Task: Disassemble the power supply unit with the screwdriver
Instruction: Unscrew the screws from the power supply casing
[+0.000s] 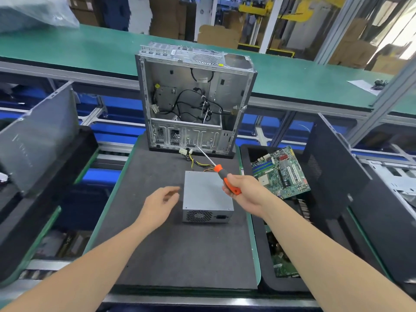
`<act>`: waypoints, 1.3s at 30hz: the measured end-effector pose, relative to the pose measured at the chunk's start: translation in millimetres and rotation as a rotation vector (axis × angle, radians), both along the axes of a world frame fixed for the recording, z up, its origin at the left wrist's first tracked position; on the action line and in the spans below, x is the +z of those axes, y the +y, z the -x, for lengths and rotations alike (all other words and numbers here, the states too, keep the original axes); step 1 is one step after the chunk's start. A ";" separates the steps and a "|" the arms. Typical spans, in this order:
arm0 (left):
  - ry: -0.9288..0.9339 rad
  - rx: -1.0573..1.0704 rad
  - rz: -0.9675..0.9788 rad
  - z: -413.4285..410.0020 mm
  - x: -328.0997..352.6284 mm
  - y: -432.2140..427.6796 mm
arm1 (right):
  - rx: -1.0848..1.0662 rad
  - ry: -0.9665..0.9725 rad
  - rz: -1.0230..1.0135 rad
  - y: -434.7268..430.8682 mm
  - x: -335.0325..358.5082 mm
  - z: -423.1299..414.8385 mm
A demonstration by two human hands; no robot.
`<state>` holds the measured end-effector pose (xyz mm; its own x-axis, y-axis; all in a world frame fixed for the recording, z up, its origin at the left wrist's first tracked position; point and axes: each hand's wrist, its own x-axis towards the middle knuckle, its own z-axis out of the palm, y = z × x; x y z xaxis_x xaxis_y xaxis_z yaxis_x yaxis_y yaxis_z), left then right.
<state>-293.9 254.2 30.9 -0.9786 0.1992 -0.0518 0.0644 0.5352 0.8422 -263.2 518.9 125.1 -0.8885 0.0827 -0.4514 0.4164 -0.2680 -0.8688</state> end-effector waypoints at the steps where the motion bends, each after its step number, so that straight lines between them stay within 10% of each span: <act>1: -0.077 -0.072 -0.088 -0.1 4.7 6.0 | -0.003 -0.017 -0.012 4.4 -3.3 -0.9; 20: -0.347 -0.201 -0.291 -4.0 -19.1 20.3 | 0.181 0.121 -0.338 30.6 -108.8 -42.9; 30: -0.315 -0.173 -0.188 3.8 26.6 31.9 | -0.096 0.139 -0.230 30.0 -92.7 -40.3; 39: -0.323 -0.108 0.009 2.4 71.3 34.3 | 0.021 0.098 -0.580 37.0 -39.1 -24.9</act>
